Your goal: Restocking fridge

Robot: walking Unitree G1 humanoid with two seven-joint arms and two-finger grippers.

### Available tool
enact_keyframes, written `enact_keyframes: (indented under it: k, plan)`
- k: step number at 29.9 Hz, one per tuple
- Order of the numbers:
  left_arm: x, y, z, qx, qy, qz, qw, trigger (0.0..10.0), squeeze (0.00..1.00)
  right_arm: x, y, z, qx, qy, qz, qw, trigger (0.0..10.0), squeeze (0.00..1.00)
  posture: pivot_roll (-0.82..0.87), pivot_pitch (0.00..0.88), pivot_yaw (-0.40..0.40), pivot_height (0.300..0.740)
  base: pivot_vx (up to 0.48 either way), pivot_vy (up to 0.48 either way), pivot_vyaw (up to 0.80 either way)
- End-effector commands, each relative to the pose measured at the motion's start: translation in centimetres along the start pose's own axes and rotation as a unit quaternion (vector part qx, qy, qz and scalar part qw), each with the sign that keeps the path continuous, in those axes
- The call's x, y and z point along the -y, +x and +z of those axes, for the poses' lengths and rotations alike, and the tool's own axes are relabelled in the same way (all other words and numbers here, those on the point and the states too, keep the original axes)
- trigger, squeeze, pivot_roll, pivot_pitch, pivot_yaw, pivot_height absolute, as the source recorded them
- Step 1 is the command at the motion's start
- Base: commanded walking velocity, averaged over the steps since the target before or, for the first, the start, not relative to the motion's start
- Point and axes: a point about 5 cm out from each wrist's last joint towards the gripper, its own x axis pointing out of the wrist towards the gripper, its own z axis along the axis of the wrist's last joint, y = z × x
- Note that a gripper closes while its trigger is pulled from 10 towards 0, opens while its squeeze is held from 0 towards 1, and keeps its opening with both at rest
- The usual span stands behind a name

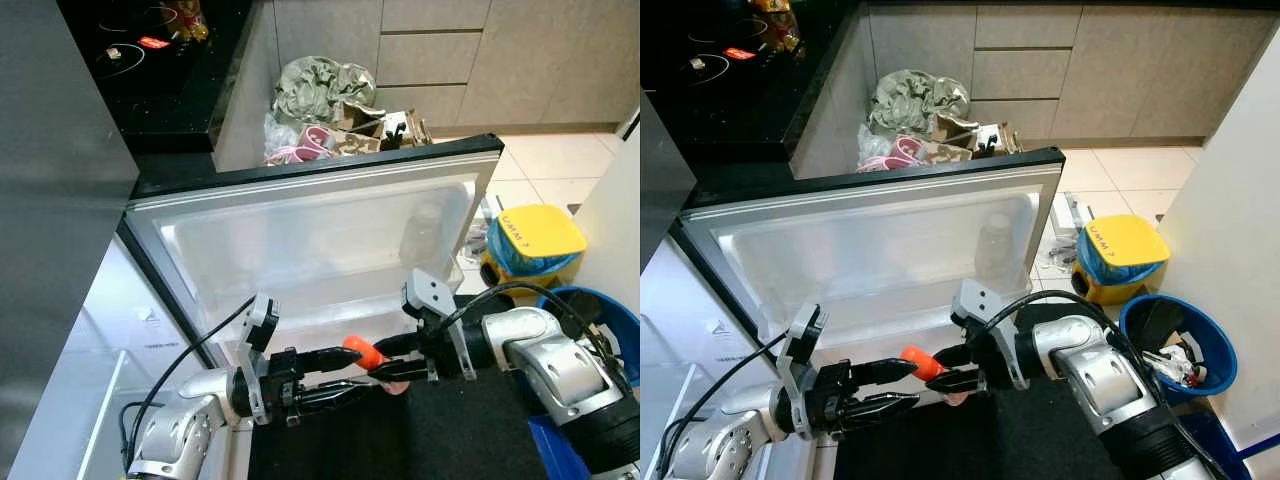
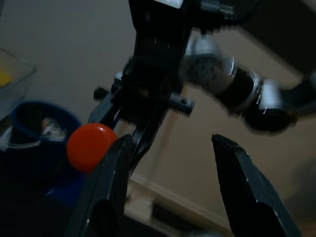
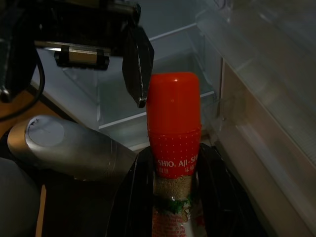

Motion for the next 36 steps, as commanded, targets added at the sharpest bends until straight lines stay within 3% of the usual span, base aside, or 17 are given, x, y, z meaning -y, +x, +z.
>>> enact_keyframes:
  k: [1, 3, 8, 20, 23, 27, 36]
  plan:
    - [-0.2, -0.1, -0.4, 0.014, -0.024, 0.015, 0.999, 10.0, 0.0, -1.0, 0.6, 0.5, 0.02, -0.008, 0.04, 0.999, 0.0, 0.0, -0.03, 0.107, -0.004, 0.74, 0.0, 0.0, 0.0]
    - [0.1, 0.3, -0.8, 0.046, -0.062, -0.006, 0.997, 10.0, 0.0, -1.1, 0.6, 0.5, 0.021, -0.006, 0.042, 0.999, 0.0, 0.0, -0.03, 0.107, -0.004, 0.74, 0.0, 0.0, 0.0]
    - [0.3, 0.6, -1.3, 0.076, -0.102, -0.022, 0.992, 10.0, 0.0, -1.1, 0.8, 0.5, 0.022, -0.004, 0.043, 0.999, 0.0, 0.0, -0.03, 0.106, -0.001, 0.74, 0.0, 0.0, 0.0]
    - [0.6, 1.6, -3.0, 0.101, -0.171, -0.038, 0.979, 10.0, 0.0, -1.2, 1.4, 0.5, 0.022, 0.001, 0.042, 0.999, 0.0, 0.0, -0.04, 0.105, 0.001, 0.74, 0.0, 0.0, 0.0]
    - [0.3, 1.3, -4.9, 0.063, -0.176, -0.003, 0.982, 10.0, 0.0, -0.2, 0.7, -0.4, -0.007, 0.004, 0.005, 1.0, 0.0, 0.0, -0.03, 0.105, -0.001, 0.74, 0.0, 0.0, 0.0]
    - [-0.4, 0.7, -5.5, 0.052, -0.171, 0.035, 0.983, 10.0, 0.0, 0.5, -0.1, -0.5, -0.012, 0.008, -0.02, 1.0, 0.0, 0.0, -0.03, 0.105, -0.002, 0.74, 0.0, 0.0, 0.0]
    - [-2.9, -1.5, -4.1, 0.101, -0.148, 0.127, 0.976, 10.0, 0.0, 1.1, -1.8, -0.8, -0.023, 0.015, -0.044, 0.999, 0.0, 0.0, -0.03, 0.105, -0.002, 0.74, 0.0, 0.0, 0.0]
